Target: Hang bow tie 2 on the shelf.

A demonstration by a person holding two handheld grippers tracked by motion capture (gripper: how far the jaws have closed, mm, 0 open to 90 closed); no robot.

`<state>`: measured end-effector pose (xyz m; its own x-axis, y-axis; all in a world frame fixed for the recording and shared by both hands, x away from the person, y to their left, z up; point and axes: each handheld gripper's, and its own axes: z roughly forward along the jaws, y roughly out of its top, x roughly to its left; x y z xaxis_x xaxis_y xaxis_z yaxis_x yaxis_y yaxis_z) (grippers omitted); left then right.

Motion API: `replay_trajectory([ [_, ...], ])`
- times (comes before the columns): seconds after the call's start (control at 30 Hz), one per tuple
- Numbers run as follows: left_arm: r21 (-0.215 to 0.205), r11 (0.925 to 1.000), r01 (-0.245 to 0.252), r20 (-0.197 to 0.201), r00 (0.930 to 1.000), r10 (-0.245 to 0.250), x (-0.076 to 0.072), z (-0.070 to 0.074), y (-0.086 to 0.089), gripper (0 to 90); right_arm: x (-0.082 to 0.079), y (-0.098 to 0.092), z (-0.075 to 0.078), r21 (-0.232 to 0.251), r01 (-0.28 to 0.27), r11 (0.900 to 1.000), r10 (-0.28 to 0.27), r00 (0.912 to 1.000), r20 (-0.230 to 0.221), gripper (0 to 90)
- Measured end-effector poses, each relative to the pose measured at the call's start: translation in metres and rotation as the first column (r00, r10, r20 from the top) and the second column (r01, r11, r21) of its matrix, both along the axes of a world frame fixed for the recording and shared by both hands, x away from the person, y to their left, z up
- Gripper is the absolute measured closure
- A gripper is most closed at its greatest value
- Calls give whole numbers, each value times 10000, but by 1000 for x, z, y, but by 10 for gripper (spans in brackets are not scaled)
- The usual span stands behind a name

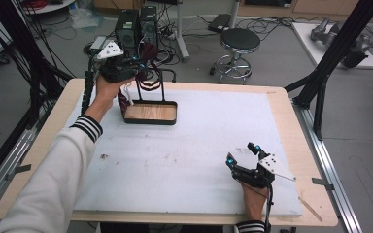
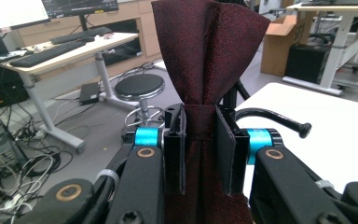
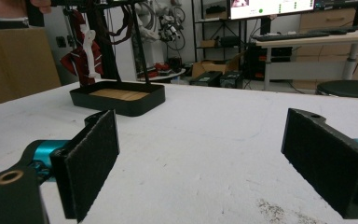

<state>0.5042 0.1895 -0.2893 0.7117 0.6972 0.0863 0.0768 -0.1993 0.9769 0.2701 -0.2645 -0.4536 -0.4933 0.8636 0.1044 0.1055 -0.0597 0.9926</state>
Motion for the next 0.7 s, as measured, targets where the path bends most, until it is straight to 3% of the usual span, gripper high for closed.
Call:
replay_trajectory([
  [0.47, -26, 10000, 78, -108, 9999, -78, -5, 4, 3, 700, -1, 0, 0, -26, 4, 10000, -4, 10000, -28, 103],
  [0.67, -118, 9999, -52, -145, 9999, 50, -10, 7, 8, 594, 0, 0, 0, -50, -1, 10000, 1, 10000, 16, 103],
  [0.7, -225, 9997, -50, -149, 9999, 46, -11, 8, 9, 506, 0, 0, 0, -72, -17, 10000, 17, 10000, 12, 103],
])
